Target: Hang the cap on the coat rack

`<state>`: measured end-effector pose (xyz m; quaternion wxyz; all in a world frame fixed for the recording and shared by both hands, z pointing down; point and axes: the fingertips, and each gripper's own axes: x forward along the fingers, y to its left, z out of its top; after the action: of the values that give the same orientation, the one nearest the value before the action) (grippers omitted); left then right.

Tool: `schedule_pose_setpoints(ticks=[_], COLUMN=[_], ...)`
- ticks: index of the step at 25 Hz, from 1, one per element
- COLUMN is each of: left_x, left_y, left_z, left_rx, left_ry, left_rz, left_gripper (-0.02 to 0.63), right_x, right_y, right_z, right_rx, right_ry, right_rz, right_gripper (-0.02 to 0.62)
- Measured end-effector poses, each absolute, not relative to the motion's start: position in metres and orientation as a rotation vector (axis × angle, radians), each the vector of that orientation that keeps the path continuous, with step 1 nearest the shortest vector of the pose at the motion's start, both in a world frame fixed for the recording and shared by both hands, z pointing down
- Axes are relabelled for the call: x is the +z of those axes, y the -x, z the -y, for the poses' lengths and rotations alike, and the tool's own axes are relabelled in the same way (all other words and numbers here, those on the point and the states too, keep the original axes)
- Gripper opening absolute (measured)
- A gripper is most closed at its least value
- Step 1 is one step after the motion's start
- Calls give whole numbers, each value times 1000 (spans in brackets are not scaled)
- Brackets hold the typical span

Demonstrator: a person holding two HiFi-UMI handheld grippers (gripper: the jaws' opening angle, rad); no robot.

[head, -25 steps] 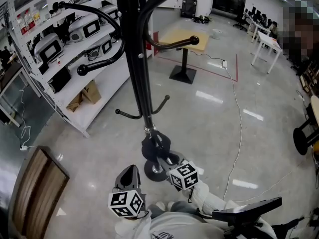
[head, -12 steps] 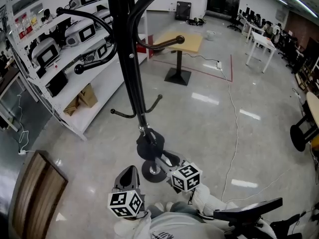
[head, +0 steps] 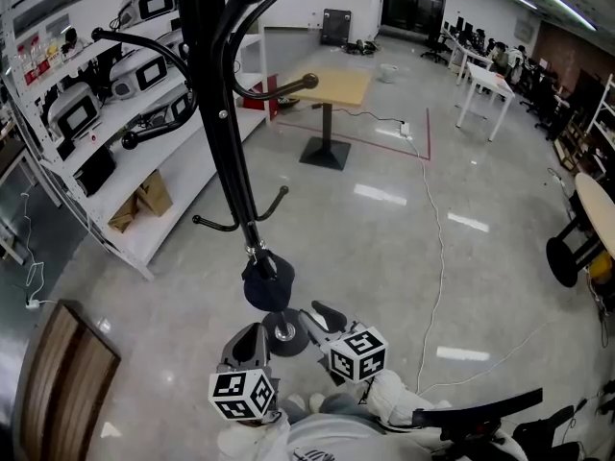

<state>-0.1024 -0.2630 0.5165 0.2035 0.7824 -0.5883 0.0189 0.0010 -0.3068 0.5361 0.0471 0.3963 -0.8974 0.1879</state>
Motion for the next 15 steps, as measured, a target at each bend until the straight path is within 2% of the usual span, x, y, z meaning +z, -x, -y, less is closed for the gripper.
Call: schedule_pose_setpoints(ticks=[4,7,15], left_x=[517,518,509], left_y=[85,77,63], left_z=[262,261,256], left_rx=[63,74,76], left_ry=[-2197,-2202,-2231], left_rz=[1621,1612,1643], left_gripper=[2,2,3], right_x=[536,531,527], right_y=[-13,-14,-14], right_z=[295,288,278], right_rx=[563,525,481], right_ry=[-1216,-1220,-1196], right_rz=[2732,2745,2752], right_gripper=[133,36,18])
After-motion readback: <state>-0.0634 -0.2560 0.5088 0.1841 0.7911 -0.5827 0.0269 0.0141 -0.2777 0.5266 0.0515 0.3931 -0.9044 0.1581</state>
